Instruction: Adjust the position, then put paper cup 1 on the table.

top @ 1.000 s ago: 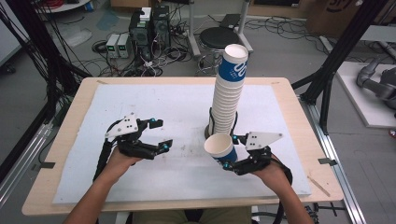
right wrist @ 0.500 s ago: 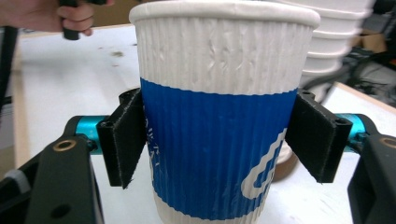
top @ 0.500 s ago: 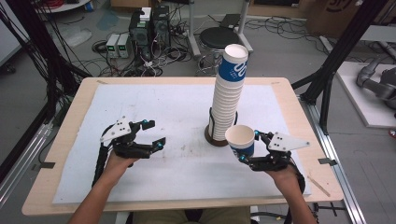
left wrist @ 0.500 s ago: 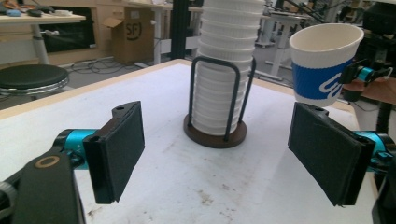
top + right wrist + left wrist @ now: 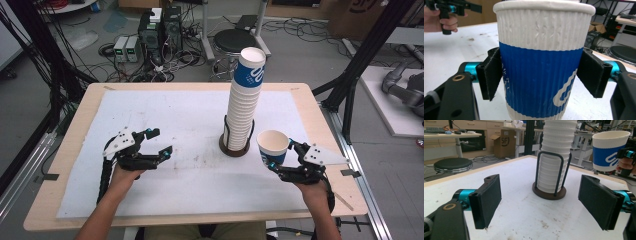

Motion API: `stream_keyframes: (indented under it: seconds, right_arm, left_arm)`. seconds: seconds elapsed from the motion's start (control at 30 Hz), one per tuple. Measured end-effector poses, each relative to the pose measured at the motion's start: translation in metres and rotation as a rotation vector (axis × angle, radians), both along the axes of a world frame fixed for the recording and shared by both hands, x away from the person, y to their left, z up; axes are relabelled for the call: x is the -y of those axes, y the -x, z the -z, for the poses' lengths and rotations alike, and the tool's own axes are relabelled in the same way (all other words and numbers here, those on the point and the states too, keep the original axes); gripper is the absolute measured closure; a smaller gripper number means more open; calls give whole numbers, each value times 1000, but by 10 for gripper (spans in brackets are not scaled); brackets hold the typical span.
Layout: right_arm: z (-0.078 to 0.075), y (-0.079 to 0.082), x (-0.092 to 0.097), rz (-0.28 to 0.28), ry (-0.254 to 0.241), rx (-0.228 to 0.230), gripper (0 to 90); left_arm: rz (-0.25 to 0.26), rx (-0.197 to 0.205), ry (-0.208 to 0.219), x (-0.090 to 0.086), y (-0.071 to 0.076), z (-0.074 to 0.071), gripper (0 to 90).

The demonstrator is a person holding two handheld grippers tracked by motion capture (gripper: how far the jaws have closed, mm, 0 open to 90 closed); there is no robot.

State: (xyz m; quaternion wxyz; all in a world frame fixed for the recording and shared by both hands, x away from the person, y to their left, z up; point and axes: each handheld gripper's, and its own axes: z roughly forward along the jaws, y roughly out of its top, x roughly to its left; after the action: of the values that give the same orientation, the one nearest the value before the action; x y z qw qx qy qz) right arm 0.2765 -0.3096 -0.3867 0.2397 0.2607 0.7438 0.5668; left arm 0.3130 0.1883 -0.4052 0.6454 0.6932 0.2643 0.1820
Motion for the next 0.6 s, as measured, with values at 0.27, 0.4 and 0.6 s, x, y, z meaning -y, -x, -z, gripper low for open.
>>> stream_keyframes:
  seconds: [0.27, 0.4, 0.6]
  right_arm:
    - [2, -1, 5, 23, 3, -1, 262]
    - [2, 0, 6, 27, 3, 5, 262]
    - [0, 1, 9, 40, -3, 17, 262]
  left_arm:
    - [-6, -7, 2, -3, 1, 1, 187]
    - [-3, -7, -1, -2, 1, 1, 187]
    - [-1, -9, 1, -2, 1, 1, 187]
